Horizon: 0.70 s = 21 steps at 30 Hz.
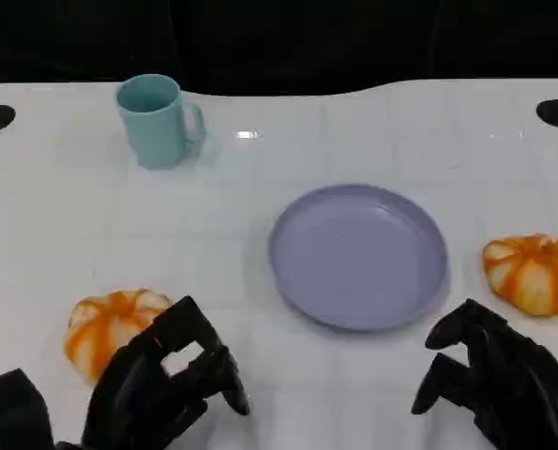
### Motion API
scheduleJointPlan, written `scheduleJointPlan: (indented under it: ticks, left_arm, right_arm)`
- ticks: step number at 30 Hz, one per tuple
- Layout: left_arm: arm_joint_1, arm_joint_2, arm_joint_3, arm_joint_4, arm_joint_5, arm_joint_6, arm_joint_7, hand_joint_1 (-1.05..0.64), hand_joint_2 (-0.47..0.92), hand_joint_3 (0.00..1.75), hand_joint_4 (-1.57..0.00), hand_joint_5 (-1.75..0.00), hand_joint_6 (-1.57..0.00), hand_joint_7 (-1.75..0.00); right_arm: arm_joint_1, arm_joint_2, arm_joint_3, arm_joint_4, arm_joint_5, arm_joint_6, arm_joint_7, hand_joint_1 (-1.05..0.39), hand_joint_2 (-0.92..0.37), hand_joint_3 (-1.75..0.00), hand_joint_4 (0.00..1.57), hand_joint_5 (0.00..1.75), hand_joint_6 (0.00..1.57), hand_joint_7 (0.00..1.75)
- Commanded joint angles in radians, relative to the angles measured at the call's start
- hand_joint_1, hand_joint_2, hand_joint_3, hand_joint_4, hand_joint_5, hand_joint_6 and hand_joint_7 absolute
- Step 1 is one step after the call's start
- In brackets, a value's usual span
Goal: Grasp the bread from the table and place it into the plate.
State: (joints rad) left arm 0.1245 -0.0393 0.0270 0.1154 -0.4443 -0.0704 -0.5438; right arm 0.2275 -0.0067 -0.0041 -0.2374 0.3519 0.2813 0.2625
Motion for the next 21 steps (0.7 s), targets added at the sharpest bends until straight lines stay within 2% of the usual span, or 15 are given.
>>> scheduleJointPlan:
  ticks: [1, 21]
  left_arm:
    - [-0.004, 0.009, 0.006, 0.001, 0.0, -0.001, -0.006, -0.6, 0.92, 0.3, -0.77, -1.75, -0.52, -1.75]
    - [-0.002, 0.003, 0.015, -0.006, -0.001, 0.001, 0.001, -0.6, 0.92, 0.28, -0.78, -1.75, -0.53, -1.75]
  right_arm:
    - [-0.007, -0.011, -0.013, -0.007, 0.004, -0.005, -0.002, -0.49, -0.92, -0.5, 0.59, 1.75, 0.42, 1.68]
    - [-0.004, -0.01, -0.006, -0.015, -0.003, -0.004, -0.005, -0.49, -0.92, -0.5, 0.61, 1.75, 0.44, 1.67]
